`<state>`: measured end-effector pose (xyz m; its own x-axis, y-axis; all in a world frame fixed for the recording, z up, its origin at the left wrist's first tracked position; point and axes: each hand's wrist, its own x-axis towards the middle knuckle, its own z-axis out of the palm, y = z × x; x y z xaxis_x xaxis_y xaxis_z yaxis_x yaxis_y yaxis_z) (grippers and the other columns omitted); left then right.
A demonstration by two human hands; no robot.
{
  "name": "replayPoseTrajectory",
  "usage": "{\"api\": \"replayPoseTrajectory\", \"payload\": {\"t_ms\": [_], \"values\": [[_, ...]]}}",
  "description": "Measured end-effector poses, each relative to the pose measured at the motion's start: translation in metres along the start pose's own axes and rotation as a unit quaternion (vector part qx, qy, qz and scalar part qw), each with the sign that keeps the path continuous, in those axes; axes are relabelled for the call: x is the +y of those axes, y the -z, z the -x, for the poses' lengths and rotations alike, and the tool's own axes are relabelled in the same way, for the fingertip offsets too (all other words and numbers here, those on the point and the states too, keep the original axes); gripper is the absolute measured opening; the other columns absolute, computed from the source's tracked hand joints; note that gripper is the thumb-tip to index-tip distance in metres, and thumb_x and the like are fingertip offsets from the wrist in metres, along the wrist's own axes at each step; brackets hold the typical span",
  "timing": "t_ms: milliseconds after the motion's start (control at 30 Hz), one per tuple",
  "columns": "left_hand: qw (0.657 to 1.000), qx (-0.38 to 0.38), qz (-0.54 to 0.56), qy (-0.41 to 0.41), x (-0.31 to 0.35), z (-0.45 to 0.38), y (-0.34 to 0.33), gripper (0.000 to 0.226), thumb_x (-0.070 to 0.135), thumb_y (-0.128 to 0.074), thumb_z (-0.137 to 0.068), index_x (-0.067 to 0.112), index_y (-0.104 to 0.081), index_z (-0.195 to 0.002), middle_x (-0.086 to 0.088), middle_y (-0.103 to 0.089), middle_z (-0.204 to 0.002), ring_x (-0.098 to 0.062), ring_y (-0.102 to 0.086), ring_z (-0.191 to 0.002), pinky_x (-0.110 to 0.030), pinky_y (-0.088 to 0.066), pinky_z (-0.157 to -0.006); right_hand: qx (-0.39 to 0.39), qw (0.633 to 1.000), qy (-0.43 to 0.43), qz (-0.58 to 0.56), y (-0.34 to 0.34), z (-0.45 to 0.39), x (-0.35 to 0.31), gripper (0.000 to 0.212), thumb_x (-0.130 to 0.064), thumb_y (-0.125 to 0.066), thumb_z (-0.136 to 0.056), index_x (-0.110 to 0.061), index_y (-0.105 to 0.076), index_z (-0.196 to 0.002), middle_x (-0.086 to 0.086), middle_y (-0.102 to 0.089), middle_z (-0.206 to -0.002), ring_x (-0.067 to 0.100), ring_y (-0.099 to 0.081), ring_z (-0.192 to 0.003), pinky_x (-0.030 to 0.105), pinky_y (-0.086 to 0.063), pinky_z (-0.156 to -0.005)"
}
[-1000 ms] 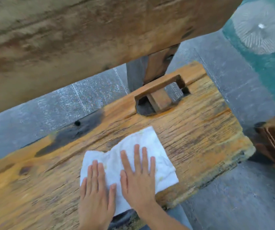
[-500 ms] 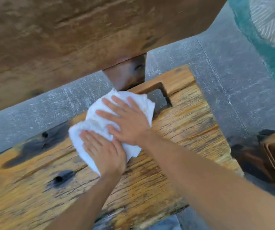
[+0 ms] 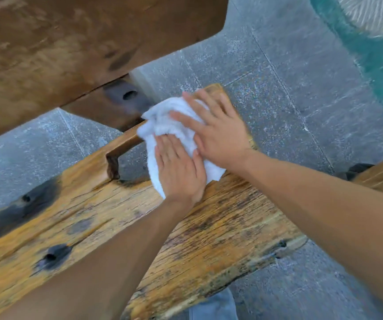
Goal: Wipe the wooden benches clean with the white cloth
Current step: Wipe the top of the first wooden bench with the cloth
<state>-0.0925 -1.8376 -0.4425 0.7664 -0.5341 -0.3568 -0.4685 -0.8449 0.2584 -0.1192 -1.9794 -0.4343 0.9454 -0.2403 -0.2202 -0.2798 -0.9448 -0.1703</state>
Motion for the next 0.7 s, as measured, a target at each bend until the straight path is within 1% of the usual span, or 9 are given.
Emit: {"api": "replayPoseTrajectory", "payload": {"t_ms": [100, 200, 233, 300, 333, 367, 500, 600, 700], "values": [[0.993, 0.002, 0.004, -0.119, 0.03, -0.01, -0.002, 0.077, 0.046, -0.011, -0.098, -0.002, -0.003, -0.158, -0.022, -0.001, -0.167, -0.031, 0.005, -0.157, -0.041, 0.0, -0.128, 0.005, 0.985, -0.169, -0.029, -0.003, 0.034, 0.038, 0.067, -0.032, -0.037, -0.097, -0.032, -0.021, -0.162, 0.004, -0.014, -0.172, 0.029, -0.01, -0.159, 0.054, -0.012, -0.127], [0.988, 0.02, -0.012, -0.155, 0.06, -0.013, -0.01, 0.075, 0.045, -0.025, -0.101, 0.005, -0.003, -0.16, -0.013, 0.004, -0.169, -0.026, 0.006, -0.157, -0.041, -0.001, -0.128, -0.009, 0.952, -0.295, -0.075, -0.009, 0.088, 0.058, 0.051, -0.028, -0.041, -0.102, -0.015, -0.045, -0.151, 0.009, -0.02, -0.17, 0.029, -0.009, -0.159, 0.051, -0.013, -0.126], [0.986, 0.022, -0.029, -0.164, 0.069, -0.009, -0.014, 0.075, 0.045, -0.026, -0.101, 0.006, -0.004, -0.161, -0.012, 0.003, -0.169, -0.025, 0.005, -0.157, -0.042, -0.004, -0.128, -0.013, 0.938, -0.327, -0.111, -0.011, 0.11, 0.056, 0.047, -0.026, -0.038, -0.103, -0.012, -0.05, -0.147, 0.012, -0.025, -0.168, 0.03, -0.016, -0.158, 0.05, -0.02, -0.124], [0.985, 0.018, -0.052, -0.164, 0.065, -0.001, -0.019, 0.074, 0.045, -0.026, -0.101, 0.007, -0.005, -0.161, -0.011, 0.001, -0.17, -0.025, 0.003, -0.157, -0.043, -0.008, -0.127, -0.012, 0.898, -0.381, -0.22, -0.02, 0.142, 0.03, 0.046, -0.025, -0.03, -0.107, -0.017, -0.046, -0.149, 0.015, -0.043, -0.158, 0.033, -0.041, -0.146, 0.048, -0.04, -0.11], [0.984, 0.015, -0.052, -0.172, 0.06, 0.006, -0.021, 0.074, 0.045, -0.025, -0.101, 0.007, -0.006, -0.161, -0.011, 0.001, -0.17, -0.025, 0.003, -0.157, -0.043, -0.009, -0.127, 0.0, 0.883, -0.393, -0.258, -0.022, 0.156, 0.014, 0.045, -0.026, -0.028, -0.108, -0.02, -0.042, -0.151, 0.013, -0.05, -0.153, 0.032, -0.05, -0.139, 0.046, -0.045, -0.104], [0.981, 0.01, -0.05, -0.188, 0.052, 0.016, -0.022, 0.073, 0.045, -0.026, -0.101, 0.007, -0.006, -0.161, -0.011, 0.001, -0.17, -0.026, 0.004, -0.157, -0.044, -0.01, -0.127, 0.021, 0.873, -0.397, -0.283, -0.025, 0.166, -0.002, 0.046, -0.025, -0.029, -0.108, -0.022, -0.038, -0.154, 0.009, -0.051, -0.153, 0.03, -0.05, -0.14, 0.045, -0.045, -0.105], [0.968, -0.01, -0.047, -0.248, 0.021, 0.075, -0.038, 0.07, 0.044, -0.03, -0.104, 0.01, -0.007, -0.161, -0.012, 0.001, -0.17, -0.026, 0.005, -0.157, -0.043, -0.008, -0.127, 0.095, 0.842, -0.445, -0.291, -0.033, 0.189, -0.037, 0.052, -0.016, -0.037, -0.105, -0.019, -0.035, -0.157, 0.006, -0.037, -0.164, 0.023, -0.028, -0.155, 0.046, -0.036, -0.12], [0.973, -0.038, -0.047, -0.221, 0.014, 0.13, -0.052, 0.069, 0.04, -0.03, -0.104, 0.011, -0.007, -0.161, -0.013, 0.003, -0.169, -0.028, 0.003, -0.157, -0.045, -0.01, -0.126, 0.086, 0.843, -0.464, -0.257, -0.036, 0.221, -0.061, 0.069, -0.001, -0.051, -0.095, -0.018, -0.034, -0.159, 0.006, -0.029, -0.168, 0.022, -0.025, -0.156, 0.046, -0.028, -0.125], [0.971, -0.056, -0.055, -0.224, 0.019, 0.169, -0.068, 0.067, 0.037, -0.032, -0.104, 0.011, -0.01, -0.161, -0.016, 0.0, -0.169, -0.031, 0.0, -0.157, -0.048, -0.012, -0.125, 0.047, 0.87, -0.45, -0.195, -0.045, 0.261, -0.074, 0.073, 0.001, -0.055, -0.092, -0.019, -0.035, -0.159, 0.003, -0.027, -0.168, 0.022, -0.028, -0.155, 0.048, -0.026, -0.125]]}}
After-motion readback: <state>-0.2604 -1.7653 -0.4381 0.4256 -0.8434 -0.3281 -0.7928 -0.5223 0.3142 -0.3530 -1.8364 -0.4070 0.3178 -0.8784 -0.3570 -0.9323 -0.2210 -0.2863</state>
